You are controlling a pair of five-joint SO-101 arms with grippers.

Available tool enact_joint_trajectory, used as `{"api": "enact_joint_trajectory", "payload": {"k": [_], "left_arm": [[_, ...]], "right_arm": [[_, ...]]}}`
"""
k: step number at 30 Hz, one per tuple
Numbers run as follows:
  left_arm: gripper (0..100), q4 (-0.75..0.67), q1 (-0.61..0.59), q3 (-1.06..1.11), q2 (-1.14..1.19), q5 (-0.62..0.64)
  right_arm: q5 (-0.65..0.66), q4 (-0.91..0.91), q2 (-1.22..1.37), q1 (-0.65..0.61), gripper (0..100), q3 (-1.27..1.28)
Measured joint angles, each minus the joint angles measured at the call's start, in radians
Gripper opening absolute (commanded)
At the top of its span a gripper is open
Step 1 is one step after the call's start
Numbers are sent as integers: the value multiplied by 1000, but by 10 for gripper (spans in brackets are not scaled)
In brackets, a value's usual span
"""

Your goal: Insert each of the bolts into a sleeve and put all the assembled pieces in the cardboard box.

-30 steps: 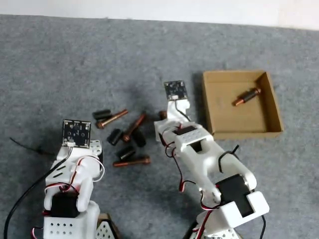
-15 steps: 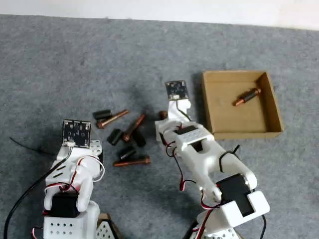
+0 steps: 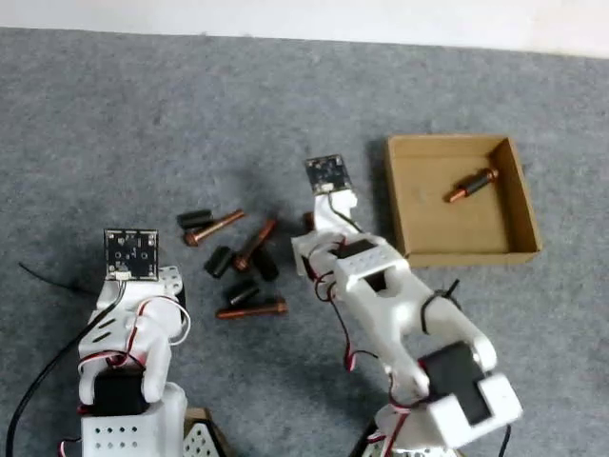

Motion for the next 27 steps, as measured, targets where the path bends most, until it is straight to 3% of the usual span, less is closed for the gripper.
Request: {"api": "enact_joint_trajectory", "payload": {"k": [5,10,27], "left_arm": [[10,0,0,0,0,0],[10,0,-6,0,0,0],[11,-3,-46,0,0,0]], "right_arm": [[104,66,-203,-120,160,14],[157,81,-216,-213,160,58],[157,81,218,-226,160,-198]]}}
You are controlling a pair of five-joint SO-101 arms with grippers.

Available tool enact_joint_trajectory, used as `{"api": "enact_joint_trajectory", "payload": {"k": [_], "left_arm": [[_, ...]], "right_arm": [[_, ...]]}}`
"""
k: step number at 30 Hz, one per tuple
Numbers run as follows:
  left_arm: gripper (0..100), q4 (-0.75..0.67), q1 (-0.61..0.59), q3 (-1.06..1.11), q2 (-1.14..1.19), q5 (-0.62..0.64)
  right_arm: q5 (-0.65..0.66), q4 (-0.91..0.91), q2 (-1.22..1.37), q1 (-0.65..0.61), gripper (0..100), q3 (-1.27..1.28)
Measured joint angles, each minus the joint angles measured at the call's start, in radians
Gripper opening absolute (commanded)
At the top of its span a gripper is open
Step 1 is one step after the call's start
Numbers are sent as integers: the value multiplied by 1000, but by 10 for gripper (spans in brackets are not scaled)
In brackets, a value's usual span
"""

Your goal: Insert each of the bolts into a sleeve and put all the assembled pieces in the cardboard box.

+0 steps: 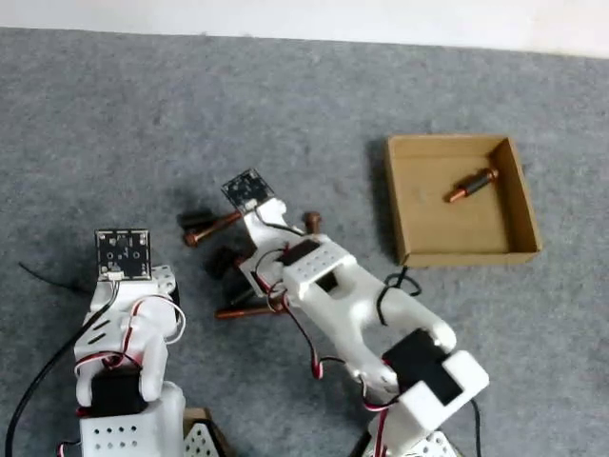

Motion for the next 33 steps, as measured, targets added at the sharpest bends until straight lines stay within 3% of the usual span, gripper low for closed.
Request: {"api": "enact_joint_trajectory", "payload": {"k": [24,33], "left_arm": [[11,0,0,0,0,0],[11,0,0,0,0,0]], "right_arm": [[6,2,80,0,159,-23],[8,133,95,0,159,-103]]}}
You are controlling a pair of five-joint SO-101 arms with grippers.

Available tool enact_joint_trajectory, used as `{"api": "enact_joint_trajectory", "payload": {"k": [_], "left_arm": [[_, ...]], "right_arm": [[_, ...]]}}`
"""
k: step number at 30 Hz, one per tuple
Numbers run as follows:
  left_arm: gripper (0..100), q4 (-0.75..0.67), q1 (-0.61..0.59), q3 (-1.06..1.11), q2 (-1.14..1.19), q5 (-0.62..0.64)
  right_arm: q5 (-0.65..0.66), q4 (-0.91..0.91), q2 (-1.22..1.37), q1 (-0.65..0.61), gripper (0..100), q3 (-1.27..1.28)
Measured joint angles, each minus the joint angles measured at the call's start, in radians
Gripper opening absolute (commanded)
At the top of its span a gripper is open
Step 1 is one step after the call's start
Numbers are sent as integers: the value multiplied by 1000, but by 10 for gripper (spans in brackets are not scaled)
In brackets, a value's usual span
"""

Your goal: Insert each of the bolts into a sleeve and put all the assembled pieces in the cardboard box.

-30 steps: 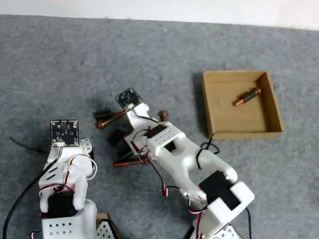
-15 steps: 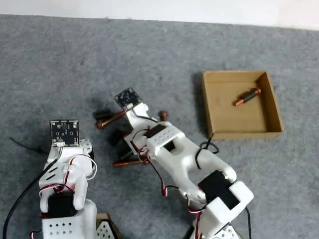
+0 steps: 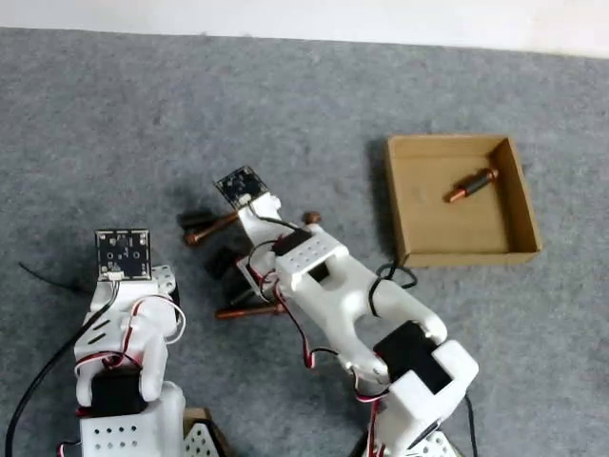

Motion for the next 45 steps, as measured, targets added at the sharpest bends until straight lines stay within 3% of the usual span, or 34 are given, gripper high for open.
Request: {"api": "enact_joint_trajectory", "payload": {"k": [17,22,31,38,45], "left_arm": [[11,0,0,0,0,0],[11,0,0,0,0,0],[11,0,0,0,0,0],[11,0,0,0,0,0],[11,0,0,0,0,0]], "right_arm": [[0,9,0,0,157,-2],[0,9,0,5,2,-2],[0,15,-9,29,3,-3],[0,26,-215,29,3,117],[0,-138,-572,29,3,417]]}}
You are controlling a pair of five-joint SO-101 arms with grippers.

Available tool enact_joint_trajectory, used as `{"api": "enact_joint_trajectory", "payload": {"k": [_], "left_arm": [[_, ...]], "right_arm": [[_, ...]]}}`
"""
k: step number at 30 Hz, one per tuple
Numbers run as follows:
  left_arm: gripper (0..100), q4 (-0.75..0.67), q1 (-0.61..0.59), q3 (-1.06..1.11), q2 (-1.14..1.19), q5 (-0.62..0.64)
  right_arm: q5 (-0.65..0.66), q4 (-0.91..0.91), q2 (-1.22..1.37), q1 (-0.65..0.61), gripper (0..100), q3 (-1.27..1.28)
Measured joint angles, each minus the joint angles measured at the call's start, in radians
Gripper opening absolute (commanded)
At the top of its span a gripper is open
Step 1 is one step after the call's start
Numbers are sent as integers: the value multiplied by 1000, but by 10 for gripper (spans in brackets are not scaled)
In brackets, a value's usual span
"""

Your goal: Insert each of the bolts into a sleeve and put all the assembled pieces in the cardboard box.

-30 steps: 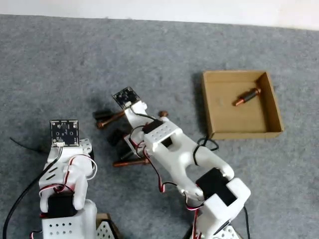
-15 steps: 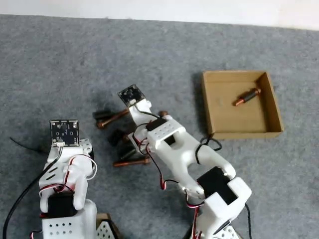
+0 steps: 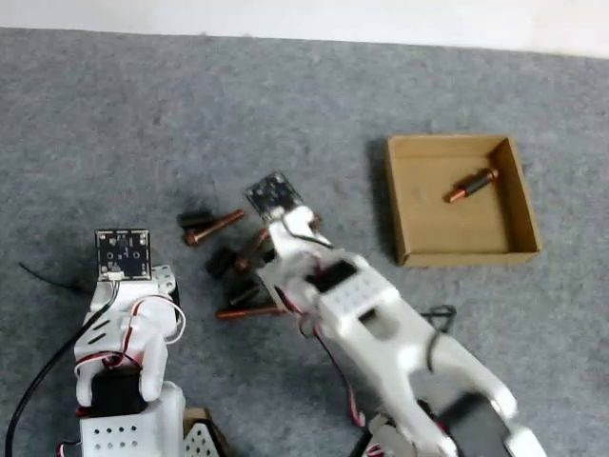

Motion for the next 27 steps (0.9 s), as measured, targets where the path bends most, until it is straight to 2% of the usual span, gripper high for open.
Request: {"api": "enact_joint_trajectory", "payload": {"k": [5,15,27], "left_arm": [[11,0,0,0,0,0],[11,0,0,0,0,0],[11,0,0,0,0,0]], "right_arm": [[0,-58,-216,25,4,144],[0,-60,-532,143,4,313],[0,-60,-856,158,4,496]]}}
